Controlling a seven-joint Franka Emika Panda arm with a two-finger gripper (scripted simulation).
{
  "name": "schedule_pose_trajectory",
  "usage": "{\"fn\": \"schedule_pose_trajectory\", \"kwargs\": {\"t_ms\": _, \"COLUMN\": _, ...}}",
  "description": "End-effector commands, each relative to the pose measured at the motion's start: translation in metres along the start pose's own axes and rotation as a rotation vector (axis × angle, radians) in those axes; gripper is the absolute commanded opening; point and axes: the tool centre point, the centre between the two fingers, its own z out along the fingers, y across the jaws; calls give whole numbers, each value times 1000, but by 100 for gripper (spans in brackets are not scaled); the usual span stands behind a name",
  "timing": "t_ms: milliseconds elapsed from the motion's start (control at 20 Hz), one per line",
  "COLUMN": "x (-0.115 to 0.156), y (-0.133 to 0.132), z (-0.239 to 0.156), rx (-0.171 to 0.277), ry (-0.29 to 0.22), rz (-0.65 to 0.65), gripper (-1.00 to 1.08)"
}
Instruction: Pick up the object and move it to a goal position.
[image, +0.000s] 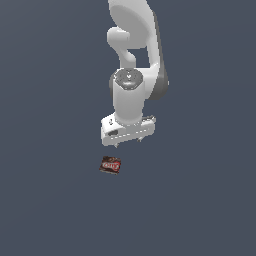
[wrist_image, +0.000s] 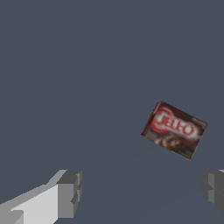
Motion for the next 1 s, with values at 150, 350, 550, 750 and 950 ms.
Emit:
{"fn": "schedule_pose_trajectory", "kwargs": {"t_ms": 150, "x": 3, "y": 11, "z": 11, "rx": -2, "ry": -3, "rz": -138, "gripper": 100}}
{"fn": "schedule_pose_trajectory", "kwargs": {"t_ms": 350, "x": 5, "y": 19, "z": 19, "rx": -3, "ry": -6, "rz": -239, "gripper": 100}}
{"fn": "schedule_pose_trajectory", "kwargs": {"t_ms": 550, "x": 7, "y": 28, "z": 27, "rx": -3, "ry": -7, "rz": -340, "gripper": 100}}
{"fn": "schedule_pose_trajectory", "kwargs": {"t_ms": 750, "x": 9, "y": 36, "z": 35, "rx": -3, "ry": -8, "rz": -440, "gripper": 100}}
{"fn": "schedule_pose_trajectory", "kwargs": {"t_ms": 950, "x": 10, "y": 44, "z": 43, "rx": -2, "ry": -9, "rz": -540, "gripper": 100}}
